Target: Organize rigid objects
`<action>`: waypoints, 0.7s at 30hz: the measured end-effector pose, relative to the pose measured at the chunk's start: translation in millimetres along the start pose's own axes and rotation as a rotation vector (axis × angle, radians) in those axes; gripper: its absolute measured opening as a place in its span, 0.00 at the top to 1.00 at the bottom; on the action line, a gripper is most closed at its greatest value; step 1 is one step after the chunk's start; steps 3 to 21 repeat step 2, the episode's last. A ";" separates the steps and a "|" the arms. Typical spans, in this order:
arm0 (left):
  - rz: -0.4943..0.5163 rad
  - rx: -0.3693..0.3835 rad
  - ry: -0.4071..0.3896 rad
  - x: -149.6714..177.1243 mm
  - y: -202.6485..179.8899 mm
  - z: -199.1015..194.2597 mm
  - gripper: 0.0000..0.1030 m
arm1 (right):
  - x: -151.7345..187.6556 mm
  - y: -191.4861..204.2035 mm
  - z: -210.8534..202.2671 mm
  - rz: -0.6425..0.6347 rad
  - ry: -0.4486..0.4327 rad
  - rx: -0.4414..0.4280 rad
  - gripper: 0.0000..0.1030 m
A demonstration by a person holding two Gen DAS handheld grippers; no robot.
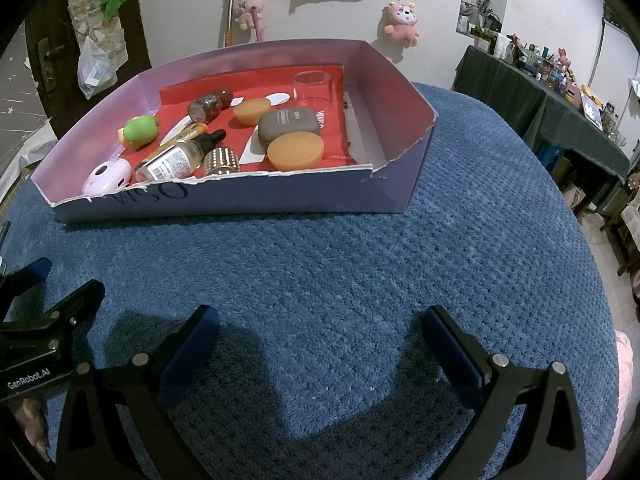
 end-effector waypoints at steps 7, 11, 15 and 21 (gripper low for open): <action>0.000 0.000 0.000 0.0 -0.1 0.1 0.00 | -0.1 0.0 0.1 0.000 0.000 0.000 0.00; 0.000 0.000 0.000 0.0 -0.1 0.1 0.00 | -0.1 0.0 0.1 0.000 0.000 0.000 0.00; 0.000 0.000 0.000 0.0 -0.1 0.1 0.00 | -0.1 0.0 0.1 0.000 0.000 0.000 0.00; 0.000 0.000 0.000 0.0 -0.1 0.1 0.00 | -0.1 0.0 0.1 0.000 0.000 0.000 0.00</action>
Point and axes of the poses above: each gripper's, at about its wrist camera, not at the fingertips, and z roughly the way its jaws point, y to its left, x to its underside, the point moved 2 cm from there along z, roughly the way its jaws point, and after that the axes turned 12 degrees about y, right-handed, at the moved point
